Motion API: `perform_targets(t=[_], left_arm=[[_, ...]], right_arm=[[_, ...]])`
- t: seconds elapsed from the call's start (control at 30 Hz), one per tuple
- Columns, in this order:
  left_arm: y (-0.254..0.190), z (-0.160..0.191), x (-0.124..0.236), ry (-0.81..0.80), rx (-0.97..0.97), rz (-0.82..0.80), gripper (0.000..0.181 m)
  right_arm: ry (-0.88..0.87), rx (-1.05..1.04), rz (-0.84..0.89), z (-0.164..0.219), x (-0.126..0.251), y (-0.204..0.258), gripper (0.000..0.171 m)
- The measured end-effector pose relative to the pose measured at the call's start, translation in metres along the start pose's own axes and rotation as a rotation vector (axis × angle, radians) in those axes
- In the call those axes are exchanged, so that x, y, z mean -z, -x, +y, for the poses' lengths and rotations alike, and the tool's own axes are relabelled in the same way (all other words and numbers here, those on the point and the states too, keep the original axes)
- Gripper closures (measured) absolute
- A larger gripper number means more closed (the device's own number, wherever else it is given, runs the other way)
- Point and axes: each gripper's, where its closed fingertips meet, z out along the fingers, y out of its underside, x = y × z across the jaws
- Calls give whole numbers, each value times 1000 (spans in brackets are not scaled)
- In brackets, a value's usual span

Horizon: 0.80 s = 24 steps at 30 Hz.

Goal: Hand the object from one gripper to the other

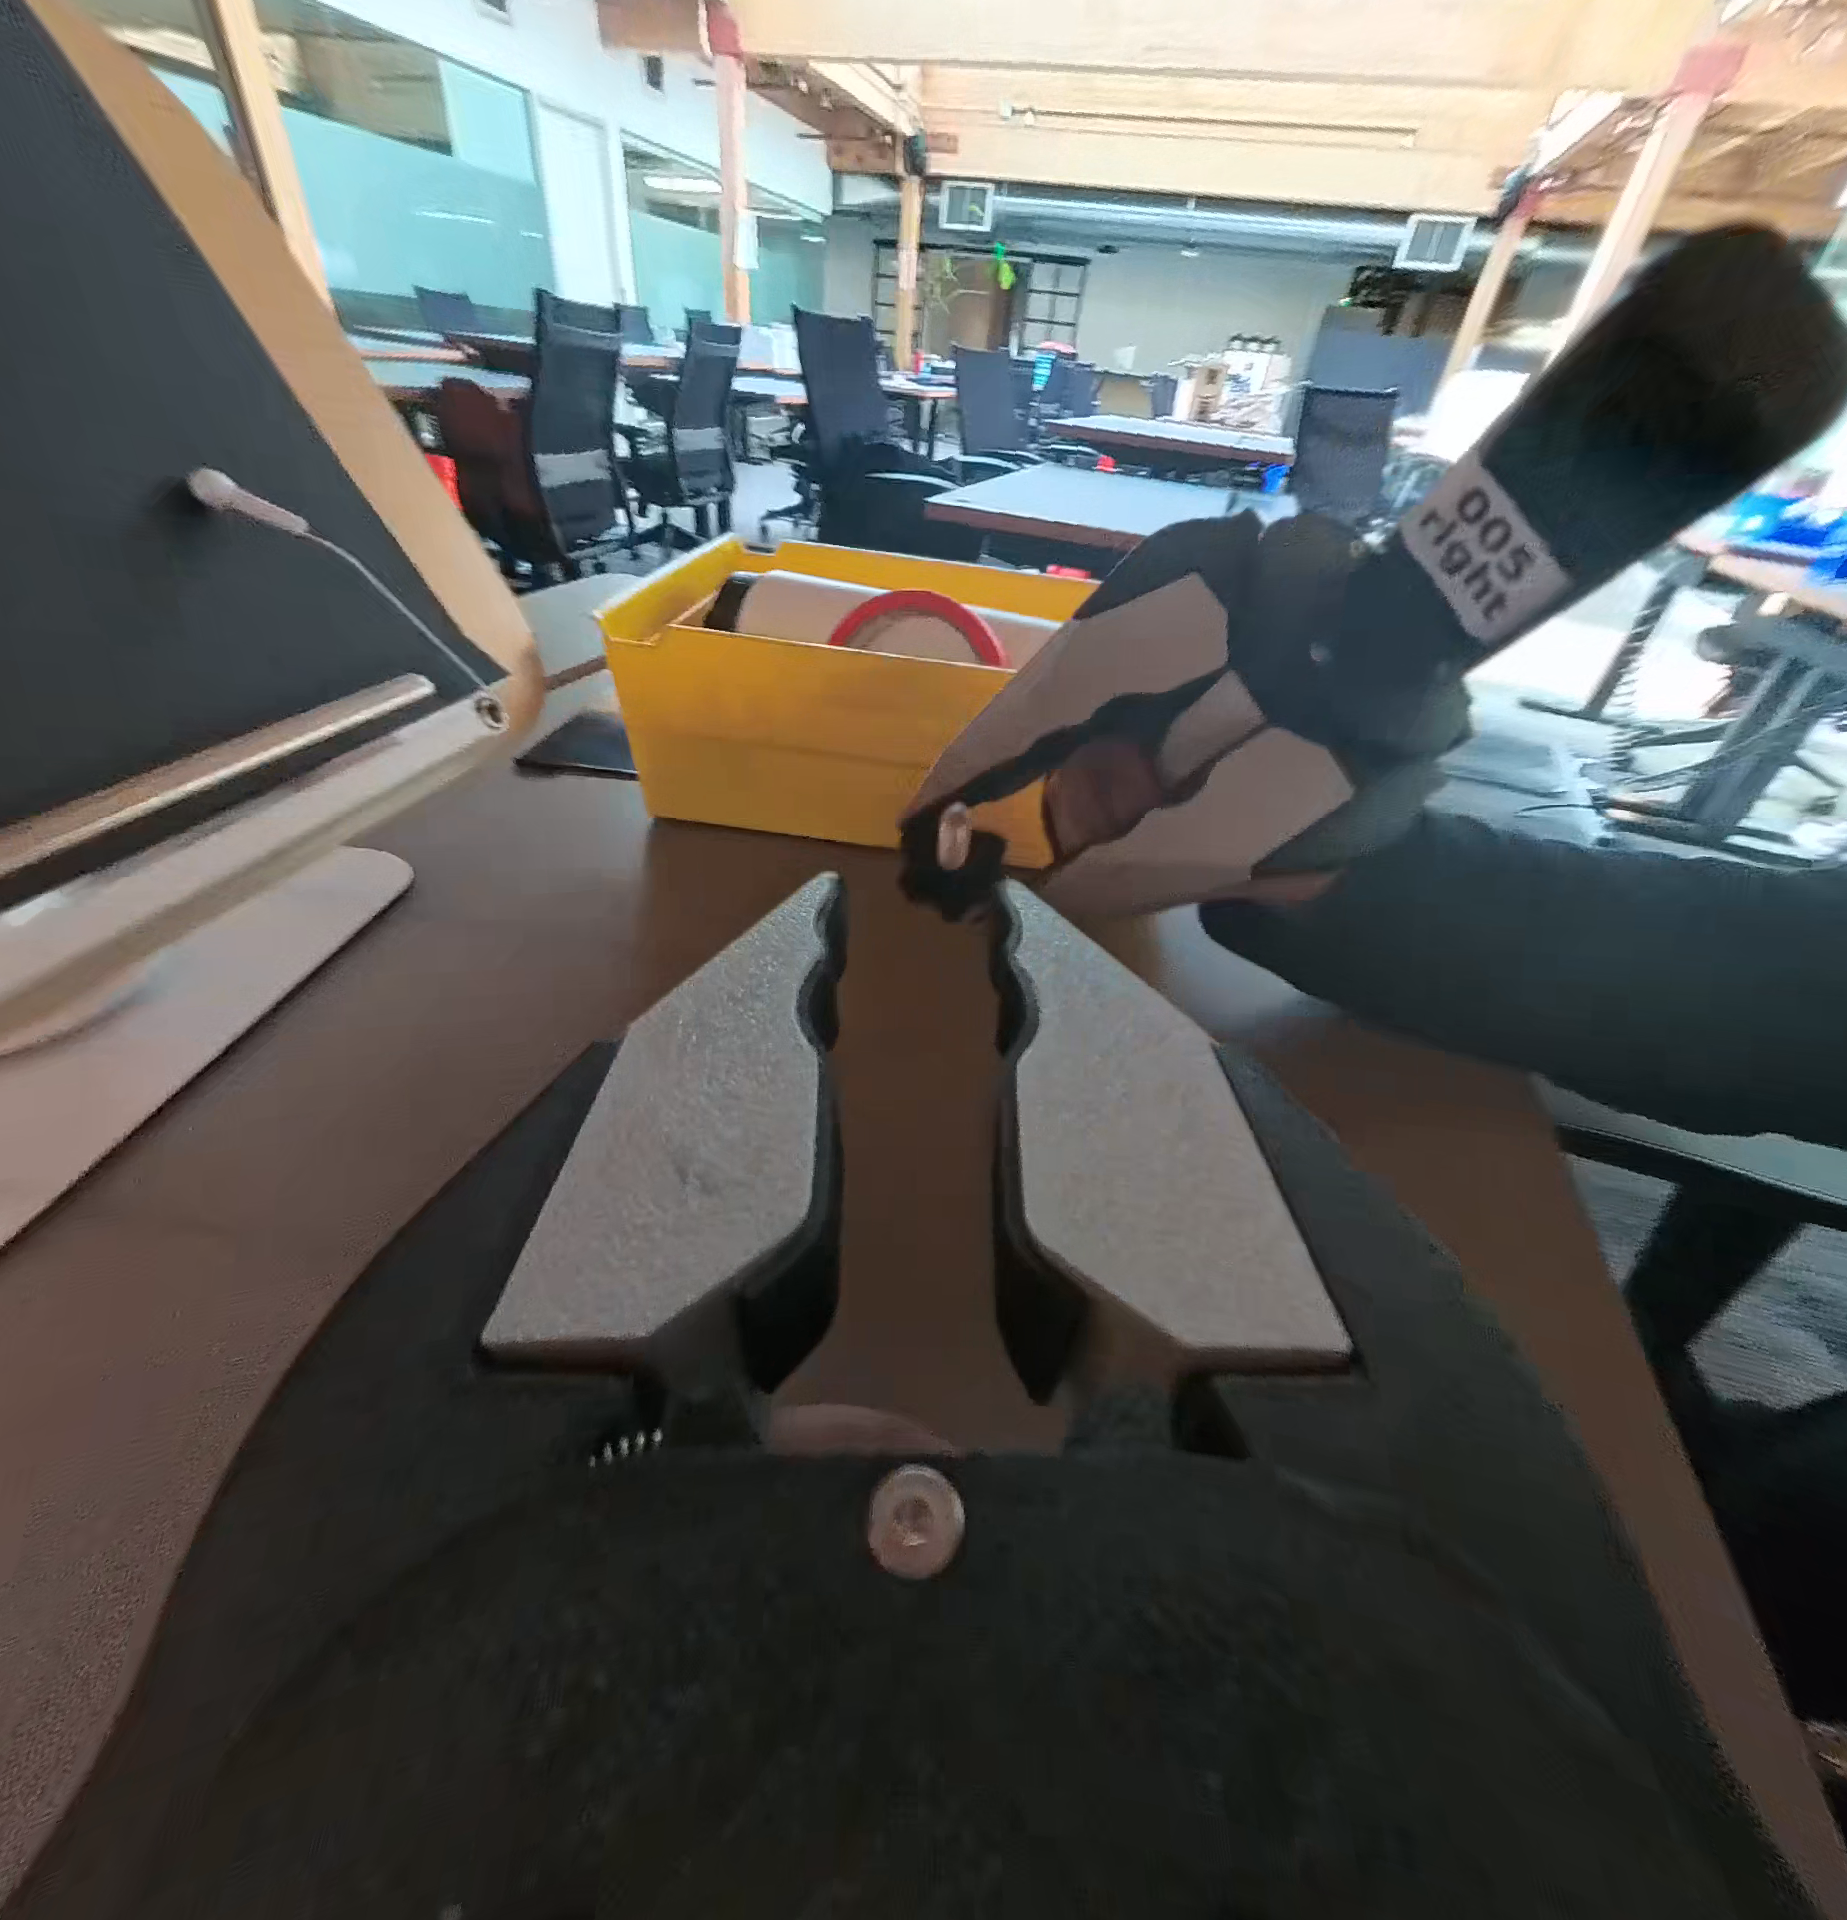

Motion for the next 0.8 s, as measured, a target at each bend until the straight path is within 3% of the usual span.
perform_targets(t=[0.17, 0.27, 0.5, 0.63, 0.73, 0.8], left_arm=[[-1, 7, -3, 42, -68, -26, 166], [-3, 9, -5, 52, -127, -45, 177], [-1, 15, -6, 102, -218, -70, 178], [-1, -4, 0, 19, -433, -170, 179], [-27, -33, 12, -161, -841, -261, 178], [-34, -36, 15, -153, -1069, -347, 178]], right_arm=[[79, 164, 51, 8, -10, 9, 153], [95, 176, 47, 10, -11, 12, 153], [122, 161, 29, 16, -14, 15, 153], [71, -38, -10, 12, -10, 8, 151], [-32, -342, -140, 0, -2, 4, 149], [-136, -566, -277, -15, 7, 2, 149]])
